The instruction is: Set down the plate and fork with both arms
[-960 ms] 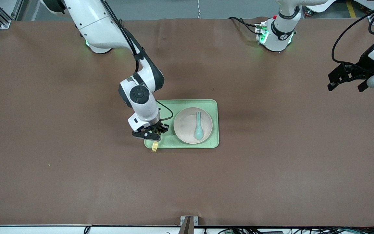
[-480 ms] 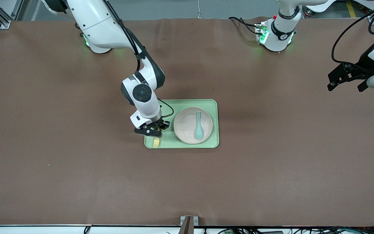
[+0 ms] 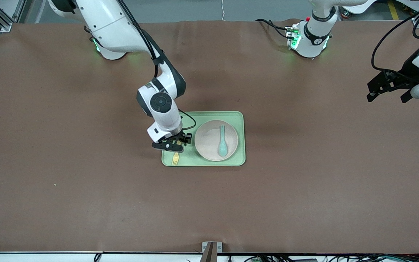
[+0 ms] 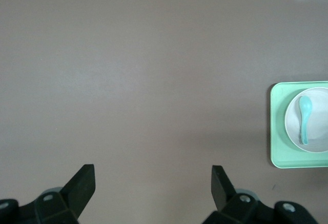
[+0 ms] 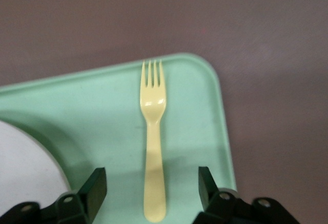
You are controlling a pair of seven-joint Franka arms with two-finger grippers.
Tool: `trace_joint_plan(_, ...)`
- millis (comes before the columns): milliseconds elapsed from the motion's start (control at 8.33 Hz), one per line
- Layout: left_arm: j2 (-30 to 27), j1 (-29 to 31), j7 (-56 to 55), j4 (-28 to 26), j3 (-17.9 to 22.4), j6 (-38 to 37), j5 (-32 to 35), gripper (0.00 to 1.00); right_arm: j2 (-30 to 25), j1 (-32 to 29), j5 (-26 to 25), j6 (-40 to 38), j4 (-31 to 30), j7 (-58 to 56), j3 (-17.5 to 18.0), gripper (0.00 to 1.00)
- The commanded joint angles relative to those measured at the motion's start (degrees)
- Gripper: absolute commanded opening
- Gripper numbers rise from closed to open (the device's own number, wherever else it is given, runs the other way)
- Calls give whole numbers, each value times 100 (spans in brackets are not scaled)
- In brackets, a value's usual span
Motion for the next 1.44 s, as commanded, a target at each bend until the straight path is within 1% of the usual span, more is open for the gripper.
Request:
trace_joint_plan(0, -19, -3, -92, 63, -25, -119, 105, 100, -1596, -664, -59, -1058, -282, -423, 71, 100)
trace_joint_plan(120, -19, -3, -92, 63, -25, -119, 105, 100, -2098, -1111, -59, -1550, -282, -642, 62, 100)
trace_joint_plan(240, -19, -3, -92, 63, -34, -119, 97, 100, -2511, -1689, -59, -1999, -238, -1384, 62, 100)
trace_joint_plan(360, -19, -3, -92, 63, -34, -119, 97, 100, -2759, -2296, -59, -2238, -107, -2140, 62, 100)
trace_joint_plan(480, -19, -3, -92, 63, -34, -119, 88, 100, -2918, -2772, -24, -2780, 155, -3009, 62, 100)
trace_joint_plan(600, -19, -12, -101, 63, -34, -119, 88, 100, -2955, -3159, 28, -3664, 836, -3522, 62, 100)
trace_joint_plan(720, -19, -12, -109, 63, -34, -119, 88, 100, -2929, -3354, 29, -4543, 1652, -3806, 53, 100)
trace_joint_plan(840, -19, -12, -109, 63, -34, -119, 88, 100, -2955, -3548, 20, -5257, 2165, -4304, 53, 100)
trace_joint_plan(960, -19, -12, -109, 63, -34, -119, 88, 100, -3033, -3689, 29, -5699, 2318, -4745, 53, 100)
trace_joint_plan(1080, -19, -12, -109, 63, -34, -119, 88, 100, -3321, -3717, 29, -5808, 2250, -5001, 53, 100)
trace_joint_plan(1200, -19, -12, -109, 63, -43, -128, 88, 100, -3498, -3708, 29, -5913, 2084, -5456, 1, 100)
trace_joint_plan(1320, -19, -12, -101, 55, -43, -128, 88, 100, -3709, -3717, 29, -5732, 1717, -5530, -25, 100)
